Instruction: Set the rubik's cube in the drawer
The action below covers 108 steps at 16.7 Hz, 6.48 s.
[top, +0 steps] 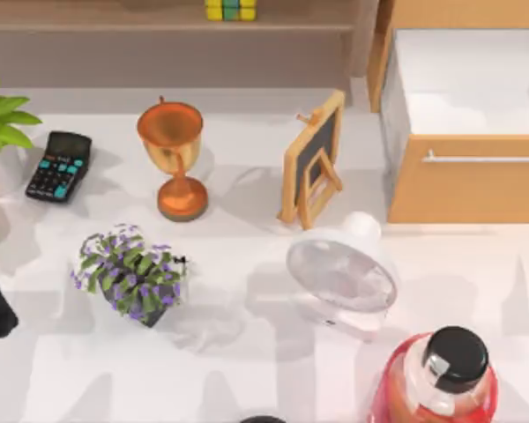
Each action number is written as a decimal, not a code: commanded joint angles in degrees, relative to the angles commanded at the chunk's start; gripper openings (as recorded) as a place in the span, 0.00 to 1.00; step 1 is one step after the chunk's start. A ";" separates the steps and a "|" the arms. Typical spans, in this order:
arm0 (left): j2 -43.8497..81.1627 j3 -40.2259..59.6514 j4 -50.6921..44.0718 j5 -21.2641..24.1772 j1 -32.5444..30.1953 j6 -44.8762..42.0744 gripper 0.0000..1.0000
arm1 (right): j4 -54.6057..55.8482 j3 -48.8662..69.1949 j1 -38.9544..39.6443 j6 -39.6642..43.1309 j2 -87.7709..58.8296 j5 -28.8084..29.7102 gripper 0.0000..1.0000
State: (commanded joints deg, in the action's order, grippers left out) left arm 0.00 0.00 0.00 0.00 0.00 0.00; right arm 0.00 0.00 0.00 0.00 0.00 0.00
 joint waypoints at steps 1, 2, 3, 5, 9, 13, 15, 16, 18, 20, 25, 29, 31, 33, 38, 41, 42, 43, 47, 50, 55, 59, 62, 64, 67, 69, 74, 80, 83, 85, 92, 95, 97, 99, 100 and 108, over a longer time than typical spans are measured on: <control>0.00 0.00 0.00 0.00 0.00 0.00 1.00 | 0.00 0.00 0.00 0.00 0.00 0.00 1.00; 0.00 0.00 0.00 0.00 0.00 0.00 1.00 | 0.00 0.00 0.00 0.00 0.00 0.00 1.00; 0.00 0.00 0.00 0.00 0.00 0.00 1.00 | 0.28 0.42 0.46 -0.05 -0.55 0.31 1.00; 0.00 0.00 0.00 0.00 0.00 0.00 1.00 | 1.69 2.62 2.73 -0.27 -3.39 1.87 1.00; 0.00 0.00 0.00 0.00 0.00 0.00 1.00 | 7.28 11.94 10.98 -0.99 -16.07 8.07 1.00; 0.00 0.00 0.00 0.00 0.00 0.00 1.00 | 15.06 26.38 21.54 -1.80 -36.75 16.79 1.00; 0.00 0.00 0.00 0.00 0.00 0.00 1.00 | 19.14 34.72 26.74 -2.11 -48.99 21.42 1.00; 0.00 0.00 0.00 0.00 0.00 0.00 1.00 | 21.15 39.06 29.19 -2.22 -55.48 23.70 1.00; 0.00 0.00 0.00 0.00 0.00 0.00 1.00 | 25.01 47.97 33.64 -2.36 -68.99 28.12 1.00; 0.00 0.00 0.00 0.00 0.00 0.00 1.00 | 28.60 56.94 37.35 -2.36 -82.81 32.25 1.00; 0.00 0.00 0.00 0.00 0.00 0.00 1.00 | 35.97 78.18 43.25 -1.91 -114.71 40.95 1.00; 0.00 0.00 0.00 0.00 0.00 0.00 1.00 | 39.75 91.39 45.02 -1.29 -132.05 45.46 1.00; 0.00 0.00 0.00 0.00 0.00 0.00 1.00 | 40.76 95.56 45.21 -1.03 -137.03 46.69 1.00; 0.00 0.00 0.00 0.00 0.00 0.00 1.00 | 41.24 97.75 45.21 -0.88 -139.60 47.29 1.00; 0.00 0.00 0.00 0.00 0.00 0.00 1.00 | 41.21 97.81 44.94 -0.88 -139.92 47.28 1.00; 0.00 0.00 0.00 0.00 0.00 0.00 1.00 | 40.03 99.86 44.48 -0.88 -140.54 46.71 1.00; 0.00 0.00 0.00 0.00 0.00 0.00 1.00 | 39.12 101.41 44.10 -0.85 -141.11 46.31 1.00; 0.00 0.00 0.00 0.00 0.00 0.00 1.00 | 38.08 103.23 43.65 -0.81 -141.84 45.85 1.00; 0.00 0.00 0.00 0.00 0.00 0.00 1.00 | 34.00 111.55 41.73 -0.57 -145.81 43.98 1.00; 0.00 0.00 0.00 0.00 0.00 0.00 1.00 | 32.44 116.34 40.83 -0.54 -148.92 43.11 1.00; 0.00 0.00 0.00 0.00 0.00 0.00 1.00 | 32.19 117.48 40.68 -0.62 -150.08 42.95 1.00; 0.00 0.00 0.00 0.00 0.00 0.00 1.00 | 32.19 117.48 40.68 -0.62 -150.08 42.95 0.70; 0.00 0.00 0.00 0.00 0.00 0.00 1.00 | 32.19 117.48 40.68 -0.62 -150.08 42.95 0.47; 0.00 0.00 0.00 0.00 0.00 0.00 1.00 | 32.19 117.48 40.68 -0.62 -150.08 42.95 0.32; 0.00 0.00 0.00 0.00 0.00 0.00 1.00 | 32.19 117.48 40.68 -0.62 -150.08 42.95 0.10; 0.00 0.00 0.00 0.00 0.00 0.00 1.00 | 32.19 117.48 40.68 -0.62 -150.08 42.95 0.00; 0.00 0.00 0.00 0.00 0.00 0.00 1.00 | 32.19 117.48 40.68 -0.62 -150.08 42.95 0.00; 0.00 0.00 0.00 0.00 0.00 0.00 1.00 | 32.37 116.16 41.12 -0.78 -148.26 43.26 0.00; 0.00 0.00 0.00 0.00 0.00 0.00 1.00 | 32.48 112.95 41.83 -0.84 -145.52 44.00 0.00; 0.00 0.00 0.00 0.00 0.00 0.00 1.00 | 32.48 111.57 42.31 -0.83 -144.43 44.29 0.00; 0.00 0.00 0.00 0.00 0.00 0.00 1.00 | 30.82 111.66 41.92 -1.11 -143.74 43.35 0.00; 0.00 0.00 0.00 0.00 0.00 0.00 1.00 | 23.98 111.49 41.66 -1.86 -140.45 39.81 0.00; 0.00 0.00 0.00 0.00 0.00 0.00 1.00 | 16.85 111.38 41.41 -2.61 -137.35 36.27 0.00; 0.00 0.00 0.00 0.00 0.00 0.00 1.00 | 8.34 111.40 41.01 -3.46 -133.89 32.15 0.00; 0.00 0.00 0.00 0.00 0.00 0.00 1.00 | 3.63 111.49 40.72 -3.91 -132.08 29.93 0.00; 0.00 0.00 0.00 0.00 0.00 0.00 1.00 | -37.74 114.88 34.44 -7.16 -120.22 12.47 0.00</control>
State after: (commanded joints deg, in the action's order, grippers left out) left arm 0.00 0.00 0.00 0.00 0.00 0.00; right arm -37.74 114.87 34.44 -7.16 -120.22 12.47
